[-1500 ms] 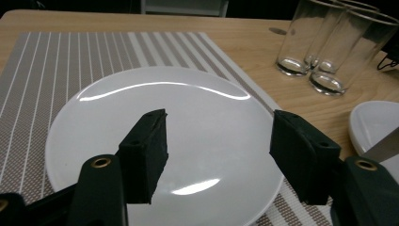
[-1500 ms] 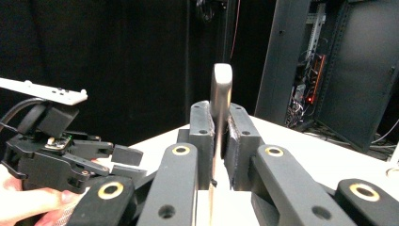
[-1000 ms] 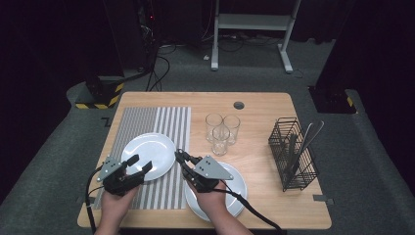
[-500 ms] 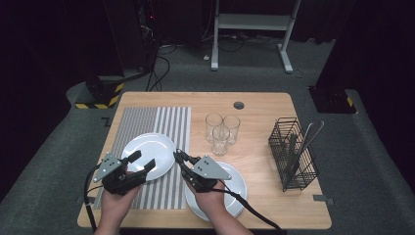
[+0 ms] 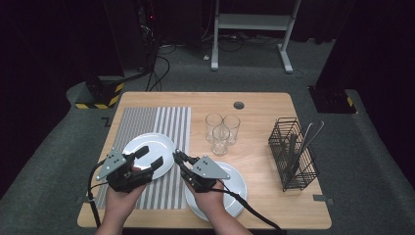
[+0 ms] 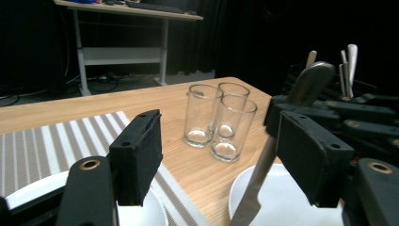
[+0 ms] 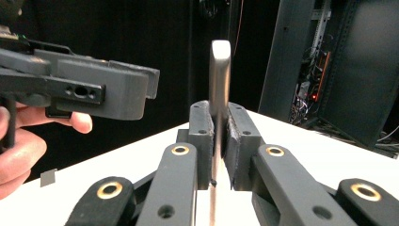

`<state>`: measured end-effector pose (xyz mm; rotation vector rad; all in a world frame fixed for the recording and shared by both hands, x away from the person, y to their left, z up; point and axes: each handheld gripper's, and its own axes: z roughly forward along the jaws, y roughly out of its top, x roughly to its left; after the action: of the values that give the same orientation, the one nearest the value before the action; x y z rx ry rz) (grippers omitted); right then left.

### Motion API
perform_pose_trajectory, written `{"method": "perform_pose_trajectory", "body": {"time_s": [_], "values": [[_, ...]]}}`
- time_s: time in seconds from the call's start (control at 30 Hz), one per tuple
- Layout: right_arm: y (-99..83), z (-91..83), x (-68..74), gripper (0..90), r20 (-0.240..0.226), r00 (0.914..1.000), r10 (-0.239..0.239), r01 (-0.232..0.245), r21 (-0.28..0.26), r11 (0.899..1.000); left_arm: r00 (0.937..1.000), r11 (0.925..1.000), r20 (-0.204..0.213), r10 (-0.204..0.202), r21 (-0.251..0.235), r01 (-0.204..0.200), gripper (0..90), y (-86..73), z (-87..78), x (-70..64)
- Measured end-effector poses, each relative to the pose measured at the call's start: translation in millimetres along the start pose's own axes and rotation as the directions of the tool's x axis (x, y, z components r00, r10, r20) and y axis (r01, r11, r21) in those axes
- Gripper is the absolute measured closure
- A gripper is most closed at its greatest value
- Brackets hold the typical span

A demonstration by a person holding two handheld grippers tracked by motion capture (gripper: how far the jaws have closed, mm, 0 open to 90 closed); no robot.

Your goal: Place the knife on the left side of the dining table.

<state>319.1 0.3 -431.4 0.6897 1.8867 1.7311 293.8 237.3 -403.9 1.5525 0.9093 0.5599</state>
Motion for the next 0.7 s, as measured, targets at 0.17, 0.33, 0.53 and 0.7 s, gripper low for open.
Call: {"method": "perform_pose_trajectory", "body": {"time_s": [0.17,0.33,0.53,0.7], "values": [[-0.8,0.8,0.0,82.5,-0.002,1.0000,0.001,-0.001,-0.001,1.000,0.9999,0.9998,0.007,0.013,-0.011,-0.013,31.4,6.1,3.0,-6.7],[-1.7,1.4,-0.8,82.5,0.000,1.0000,0.007,-0.007,0.004,1.000,0.9996,0.9996,0.017,0.020,-0.018,-0.020,31.2,10.4,6.1,-12.3],[-2.1,1.8,-1.4,82.5,0.001,1.0000,0.007,-0.007,0.003,1.000,0.9992,0.9993,0.028,0.029,-0.023,-0.029,30.6,13.6,10.0,-18.0],[-2.0,2.5,-1.6,82.4,-0.002,0.9999,0.016,-0.016,0.005,1.000,0.9984,0.9988,0.035,0.045,-0.022,-0.044,30.3,17.0,13.3,-22.5]]}}
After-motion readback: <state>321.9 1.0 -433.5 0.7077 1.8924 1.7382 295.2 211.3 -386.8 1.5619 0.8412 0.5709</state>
